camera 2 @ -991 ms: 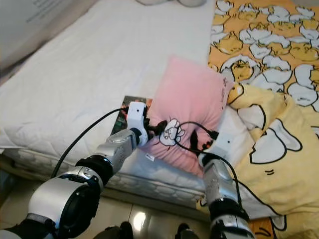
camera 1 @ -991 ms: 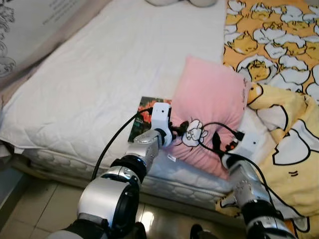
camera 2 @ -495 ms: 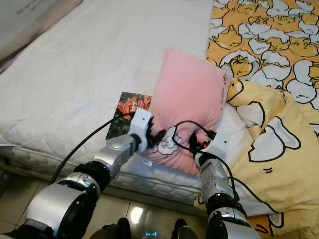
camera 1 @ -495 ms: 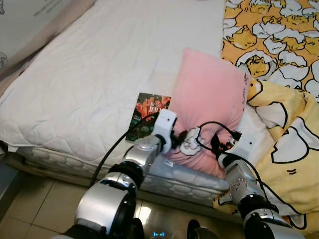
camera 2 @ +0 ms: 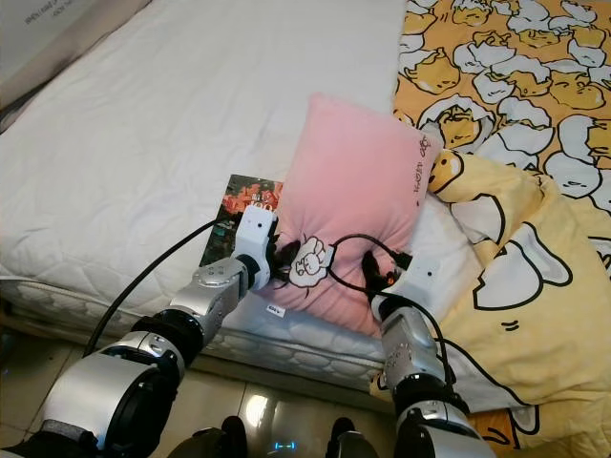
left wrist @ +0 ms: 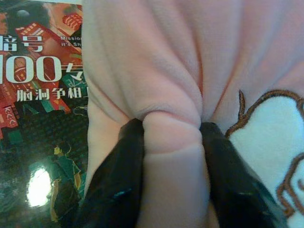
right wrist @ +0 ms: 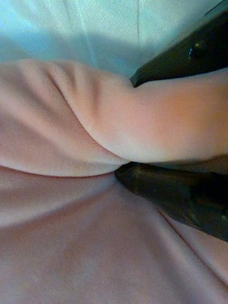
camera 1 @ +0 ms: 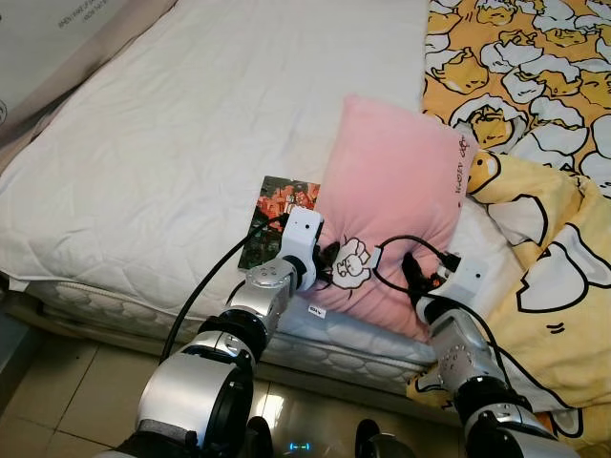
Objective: Clean up the room
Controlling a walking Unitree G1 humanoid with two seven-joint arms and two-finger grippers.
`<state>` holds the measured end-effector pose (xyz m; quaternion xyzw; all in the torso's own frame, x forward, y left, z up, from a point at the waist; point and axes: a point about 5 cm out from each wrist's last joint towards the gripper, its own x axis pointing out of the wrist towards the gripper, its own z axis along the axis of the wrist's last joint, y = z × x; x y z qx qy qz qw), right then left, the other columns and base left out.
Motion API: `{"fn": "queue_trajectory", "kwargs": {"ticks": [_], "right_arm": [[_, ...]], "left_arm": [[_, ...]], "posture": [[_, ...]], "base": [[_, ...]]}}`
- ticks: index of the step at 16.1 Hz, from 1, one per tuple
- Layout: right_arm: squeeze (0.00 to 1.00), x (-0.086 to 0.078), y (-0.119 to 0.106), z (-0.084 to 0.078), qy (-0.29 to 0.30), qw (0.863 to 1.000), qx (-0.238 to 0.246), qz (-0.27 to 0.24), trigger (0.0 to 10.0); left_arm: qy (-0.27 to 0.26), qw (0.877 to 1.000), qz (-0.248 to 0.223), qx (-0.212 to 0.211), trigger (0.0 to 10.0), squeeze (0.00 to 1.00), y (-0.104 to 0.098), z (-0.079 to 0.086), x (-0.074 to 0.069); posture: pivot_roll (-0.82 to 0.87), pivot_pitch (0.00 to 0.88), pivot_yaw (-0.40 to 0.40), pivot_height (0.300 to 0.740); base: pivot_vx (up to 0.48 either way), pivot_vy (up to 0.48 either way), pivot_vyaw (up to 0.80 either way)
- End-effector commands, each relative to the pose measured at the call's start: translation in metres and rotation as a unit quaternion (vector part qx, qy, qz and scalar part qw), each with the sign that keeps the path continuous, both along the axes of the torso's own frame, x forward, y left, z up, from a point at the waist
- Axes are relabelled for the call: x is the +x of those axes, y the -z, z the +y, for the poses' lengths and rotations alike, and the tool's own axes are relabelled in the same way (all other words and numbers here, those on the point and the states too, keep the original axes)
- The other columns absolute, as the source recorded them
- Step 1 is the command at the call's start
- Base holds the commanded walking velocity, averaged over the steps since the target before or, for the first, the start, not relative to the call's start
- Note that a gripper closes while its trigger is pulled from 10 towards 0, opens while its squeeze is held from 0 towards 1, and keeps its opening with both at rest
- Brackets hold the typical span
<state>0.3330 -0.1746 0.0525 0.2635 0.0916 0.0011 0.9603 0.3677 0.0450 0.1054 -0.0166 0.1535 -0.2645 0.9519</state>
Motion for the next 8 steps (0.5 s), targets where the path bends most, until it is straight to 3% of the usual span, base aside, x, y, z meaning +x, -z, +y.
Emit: {"fn": "queue_trajectory", "kwargs": {"ticks": [1,3,7,8], "right_arm": [[0.0,-0.011,0.018,0.01,-0.021,0.999,-0.003,0.039,0.0],[0.0,-0.01,0.018,0.013,-0.023,0.999,-0.001,0.04,0.0],[0.0,0.0,0.006,0.011,-0.023,0.999,-0.003,0.024,0.0],[0.0,0.004,0.004,0.012,-0.035,0.999,-0.012,0.035,0.0]], "left_arm": [[-0.008,0.997,0.056,-0.043,0.0,0.0,0.019,-0.007,-0.012],[-0.005,0.997,0.05,-0.055,0.0,0.0,0.017,-0.009,-0.012],[0.033,0.998,0.027,-0.036,0.0,0.0,0.013,-0.008,-0.011],[0.042,0.998,0.025,-0.045,0.0,0.0,0.01,-0.009,-0.01]], "posture": [[0.03,0.199,0.016,0.74],[0.04,0.151,0.017,0.74],[0.07,0.001,0.049,0.74],[0.07,0.0,0.058,0.74]], "base": [[0.0,0.0,0.0],[0.0,0.0,0.0],[0.0,0.0,0.0],[0.0,0.0,0.0]]}}
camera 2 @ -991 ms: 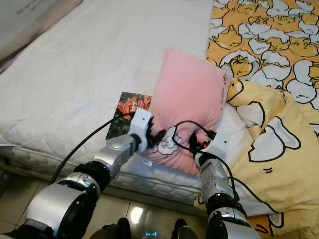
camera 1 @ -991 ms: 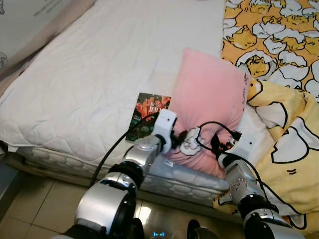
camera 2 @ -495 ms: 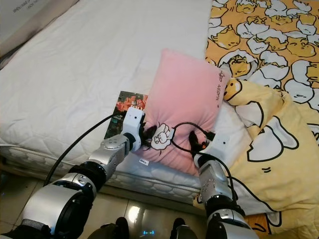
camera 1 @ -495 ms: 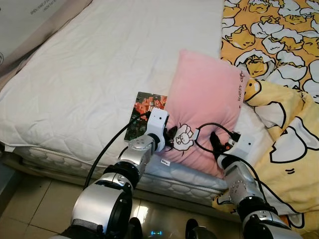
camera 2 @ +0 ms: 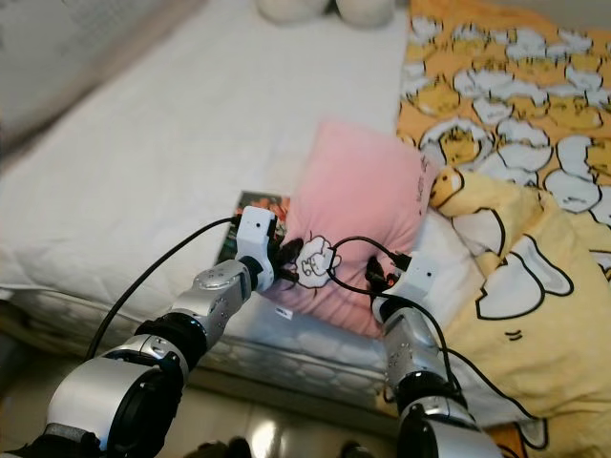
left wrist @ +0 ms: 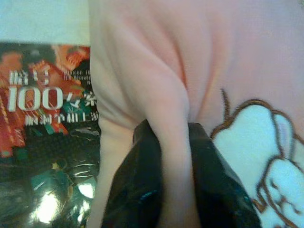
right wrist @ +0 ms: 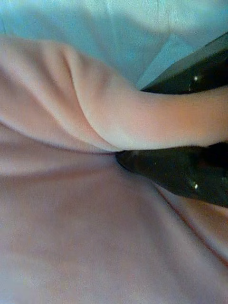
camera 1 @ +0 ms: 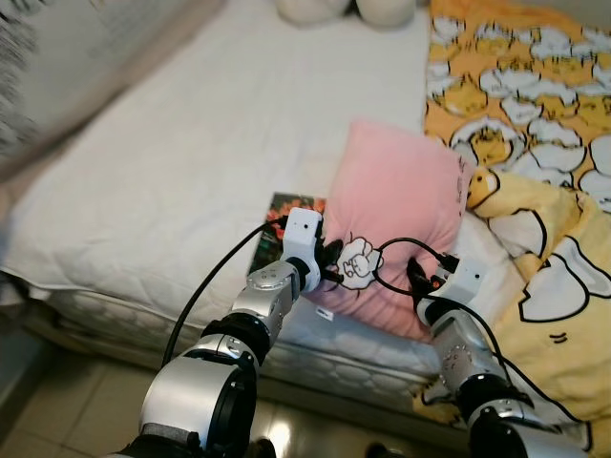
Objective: Clean up the room
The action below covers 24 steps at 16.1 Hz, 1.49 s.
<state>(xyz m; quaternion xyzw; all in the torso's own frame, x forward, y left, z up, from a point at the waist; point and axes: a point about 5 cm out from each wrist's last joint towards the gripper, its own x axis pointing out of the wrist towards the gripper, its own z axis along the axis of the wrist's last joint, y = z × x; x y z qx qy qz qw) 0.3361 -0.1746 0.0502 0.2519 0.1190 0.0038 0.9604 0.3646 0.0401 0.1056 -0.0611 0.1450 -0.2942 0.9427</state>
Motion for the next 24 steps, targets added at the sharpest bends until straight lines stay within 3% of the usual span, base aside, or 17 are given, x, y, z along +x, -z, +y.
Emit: {"fn": "queue_trajectory", "kwargs": {"ticks": [1,3,7,9,10,11,13,16,21,24], "right_arm": [[0.0,0.007,-0.006,0.013,-0.032,0.999,-0.01,0.005,0.0],[0.0,0.029,-0.047,0.002,-0.009,0.998,-0.011,-0.069,0.0],[0.0,0.045,-0.113,-0.023,0.021,0.982,-0.041,-0.185,0.0],[0.0,0.044,-0.123,-0.031,0.033,0.978,-0.053,-0.2,0.0],[0.0,0.04,-0.118,-0.031,0.045,0.976,-0.093,-0.193,8.6],[0.0,0.034,-0.113,-0.025,0.048,0.973,-0.119,-0.191,10.0],[0.0,0.026,-0.108,-0.016,0.051,0.968,-0.134,-0.206,10.0],[0.0,0.019,-0.104,-0.009,0.058,0.965,-0.146,-0.21,10.0],[0.0,0.012,-0.102,-0.013,0.074,0.963,-0.156,-0.208,10.0],[0.0,0.007,-0.089,-0.013,0.06,0.965,-0.173,-0.188,10.0]], "left_arm": [[0.017,1.0,0.016,-0.01,0.0,0.0,0.003,-0.004,-0.003],[0.026,0.999,-0.042,-0.007,0.0,0.0,-0.026,0.002,0.011],[0.032,0.99,-0.136,-0.005,0.0,0.0,-0.077,0.018,0.031],[0.03,0.986,-0.164,0.021,0.0,0.0,-0.087,0.026,0.035],[0.014,0.984,-0.173,0.048,10.0,0.0,-0.09,0.035,0.038],[0.004,0.984,-0.173,0.051,10.0,0.0,-0.092,0.04,0.04],[0.005,0.983,-0.18,0.029,10.0,0.0,-0.098,0.041,0.041],[-0.008,0.977,-0.21,0.034,10.0,0.0,-0.102,0.041,0.04],[-0.038,0.981,-0.189,0.007,10.0,0.0,-0.076,0.04,0.033],[-0.035,0.98,-0.196,0.014,10.0,0.0,-0.073,0.038,0.031]], "posture": [[0.08,0.0,0.064,0.74],[0.08,0.0,0.069,0.74],[0.07,0.0,0.085,0.74],[0.06,0.0,0.088,0.74],[0.06,0.0,0.089,0.74],[0.05,0.0,0.092,0.74],[0.04,0.0,0.097,0.74],[0.04,0.0,0.1,0.74],[0.03,0.0,0.074,0.74],[0.04,0.0,0.063,0.74]], "base": [[0.0,0.0,0.0],[0.0,0.0,0.0],[0.0,0.0,0.0],[0.0,0.0,0.0],[0.0,0.0,0.0],[0.0,0.0,0.0],[0.0,0.48,0.0],[0.0,0.48,0.0],[0.0,0.48,0.0],[0.0,0.48,0.0]]}}
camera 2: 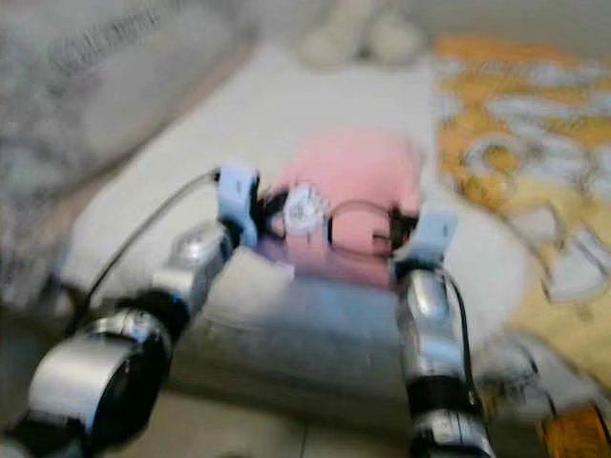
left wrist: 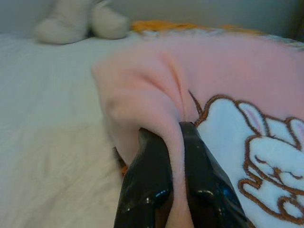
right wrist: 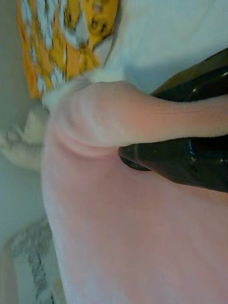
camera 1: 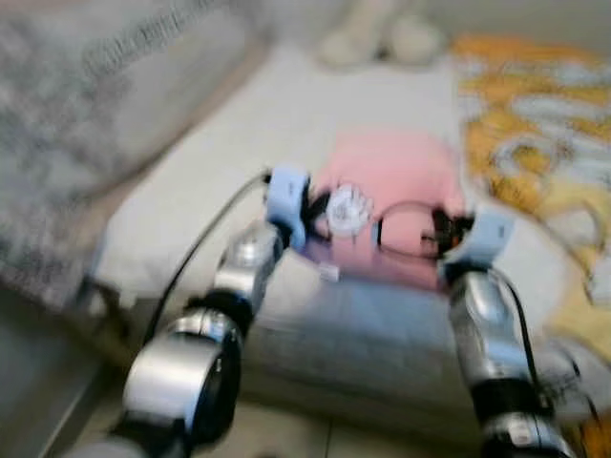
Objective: Clean up the room
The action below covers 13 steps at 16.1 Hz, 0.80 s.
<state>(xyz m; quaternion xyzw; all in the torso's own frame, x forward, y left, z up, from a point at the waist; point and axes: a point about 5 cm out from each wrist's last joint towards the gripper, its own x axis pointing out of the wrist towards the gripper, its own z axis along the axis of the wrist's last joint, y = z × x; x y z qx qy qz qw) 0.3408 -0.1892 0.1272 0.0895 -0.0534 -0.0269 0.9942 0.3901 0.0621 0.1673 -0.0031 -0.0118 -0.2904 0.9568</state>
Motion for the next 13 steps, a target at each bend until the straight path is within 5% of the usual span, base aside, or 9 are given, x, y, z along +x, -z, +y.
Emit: {"fn": "queue_trajectory", "kwargs": {"ticks": [1,5,13], "right_arm": [[0.0,0.0022,-0.0116,0.0004,0.004,1.0,-0.007,-0.024,10.0],[0.0,0.0067,-0.0136,0.001,0.001,1.0,-0.007,-0.02,10.0],[0.0,0.0095,-0.0123,0.0001,-0.006,0.999,-0.032,-0.006,10.0]], "left_arm": [[-0.032,0.999,-0.032,-0.004,10.0,0.0,-0.013,0.0173,0.0058],[-0.069,0.997,-0.023,-0.038,10.0,0.0,-0.0186,0.022,0.0098],[-0.075,0.997,-0.021,-0.006,10.0,0.0,-0.0126,0.0183,0.0085]], "posture": [[0.05,0.0,0.06,0.74],[0.06,0.0,0.059,0.74],[0.06,0.0,0.045,0.74]], "base": [[0.0,0.48,0.0],[0.0,0.48,0.0],[0.0,0.48,0.0]]}}
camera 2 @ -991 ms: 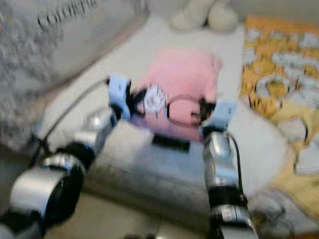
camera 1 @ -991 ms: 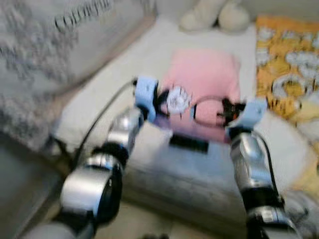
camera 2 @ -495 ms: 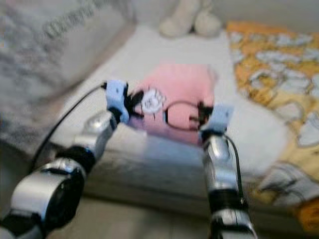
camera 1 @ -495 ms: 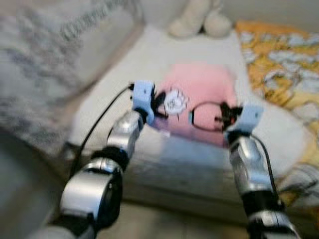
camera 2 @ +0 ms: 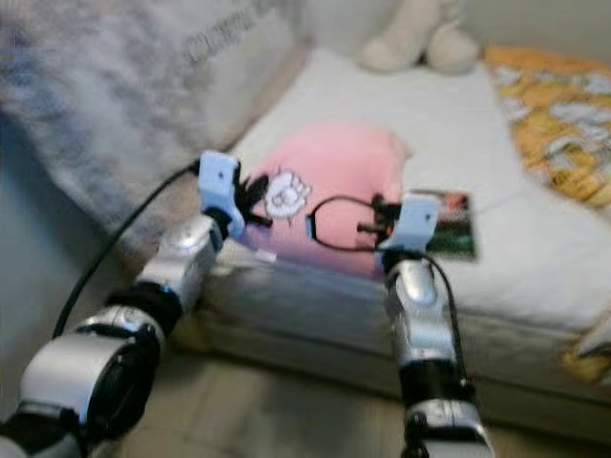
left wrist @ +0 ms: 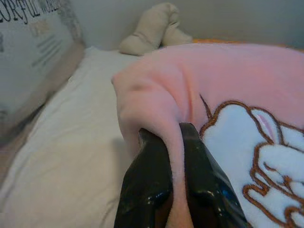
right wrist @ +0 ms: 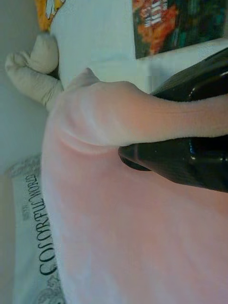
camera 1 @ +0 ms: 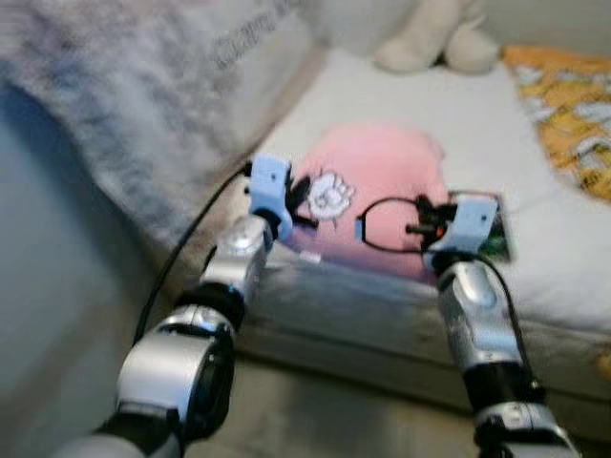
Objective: Clean up the room
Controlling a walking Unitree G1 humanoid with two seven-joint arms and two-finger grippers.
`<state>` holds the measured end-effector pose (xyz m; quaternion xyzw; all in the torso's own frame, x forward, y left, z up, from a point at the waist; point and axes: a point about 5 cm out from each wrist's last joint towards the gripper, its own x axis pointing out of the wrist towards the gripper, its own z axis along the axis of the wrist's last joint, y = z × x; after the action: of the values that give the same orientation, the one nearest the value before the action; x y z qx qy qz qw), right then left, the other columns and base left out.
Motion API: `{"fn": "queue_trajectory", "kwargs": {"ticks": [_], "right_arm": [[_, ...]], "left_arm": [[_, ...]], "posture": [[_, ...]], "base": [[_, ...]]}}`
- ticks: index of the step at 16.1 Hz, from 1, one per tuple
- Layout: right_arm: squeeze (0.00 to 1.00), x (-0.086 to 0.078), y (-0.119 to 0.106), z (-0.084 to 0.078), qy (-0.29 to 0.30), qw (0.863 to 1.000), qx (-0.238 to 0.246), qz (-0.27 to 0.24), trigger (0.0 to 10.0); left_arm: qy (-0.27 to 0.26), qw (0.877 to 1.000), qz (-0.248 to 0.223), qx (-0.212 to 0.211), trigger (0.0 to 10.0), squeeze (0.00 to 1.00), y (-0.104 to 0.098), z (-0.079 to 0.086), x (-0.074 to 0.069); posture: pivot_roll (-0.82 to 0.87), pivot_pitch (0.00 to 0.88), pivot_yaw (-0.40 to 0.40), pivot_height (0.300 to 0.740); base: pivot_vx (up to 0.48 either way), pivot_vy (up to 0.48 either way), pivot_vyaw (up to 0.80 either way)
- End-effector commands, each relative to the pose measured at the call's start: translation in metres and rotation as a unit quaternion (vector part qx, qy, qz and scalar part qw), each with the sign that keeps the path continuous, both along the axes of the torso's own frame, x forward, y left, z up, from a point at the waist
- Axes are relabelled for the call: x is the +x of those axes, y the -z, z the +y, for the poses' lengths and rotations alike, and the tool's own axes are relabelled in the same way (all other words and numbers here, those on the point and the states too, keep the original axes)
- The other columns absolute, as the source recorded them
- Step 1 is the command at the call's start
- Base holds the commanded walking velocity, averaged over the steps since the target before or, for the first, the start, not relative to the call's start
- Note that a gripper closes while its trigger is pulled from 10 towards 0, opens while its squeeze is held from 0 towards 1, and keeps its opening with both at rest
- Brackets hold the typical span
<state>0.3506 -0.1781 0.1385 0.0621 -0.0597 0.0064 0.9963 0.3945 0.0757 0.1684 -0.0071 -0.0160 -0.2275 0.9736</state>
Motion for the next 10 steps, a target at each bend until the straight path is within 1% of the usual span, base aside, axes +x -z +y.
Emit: {"fn": "queue_trajectory", "kwargs": {"ticks": [1,2,3,10], "right_arm": [[0.0,-0.0007,-0.0001,-0.0107,0.024,1.0,-0.002,0.001,10.0],[0.0,-0.0016,-0.0003,-0.0099,0.023,1.0,0.0,-0.002,10.0],[0.0,-0.0021,0.0003,-0.0093,0.023,1.0,0.0,-0.001,10.0],[0.0,-0.0055,0.0052,-0.0113,0.03,1.0,-0.002,0.004,10.0]], "left_arm": [[-0.007,1.0,-0.017,0.01,10.0,0.0,-0.0104,0.0028,0.0037],[0.003,0.999,-0.033,0.027,10.0,0.0,-0.0126,0.0006,0.0029],[-0.002,0.999,-0.032,0.03,10.0,0.0,-0.0123,0.0013,0.0032],[0.0,0.999,-0.026,0.032,10.0,0.0,-0.0105,-0.0048,0.0024]], "posture": [[0.06,0.0,0.047,0.74],[0.06,0.0,0.049,0.74],[0.06,0.0,0.051,0.74],[0.05,0.0,0.058,0.74]], "base": [[0.0,0.0,0.0],[0.0,0.0,0.0],[0.326,0.0,0.0],[0.48,0.0,0.0]]}}
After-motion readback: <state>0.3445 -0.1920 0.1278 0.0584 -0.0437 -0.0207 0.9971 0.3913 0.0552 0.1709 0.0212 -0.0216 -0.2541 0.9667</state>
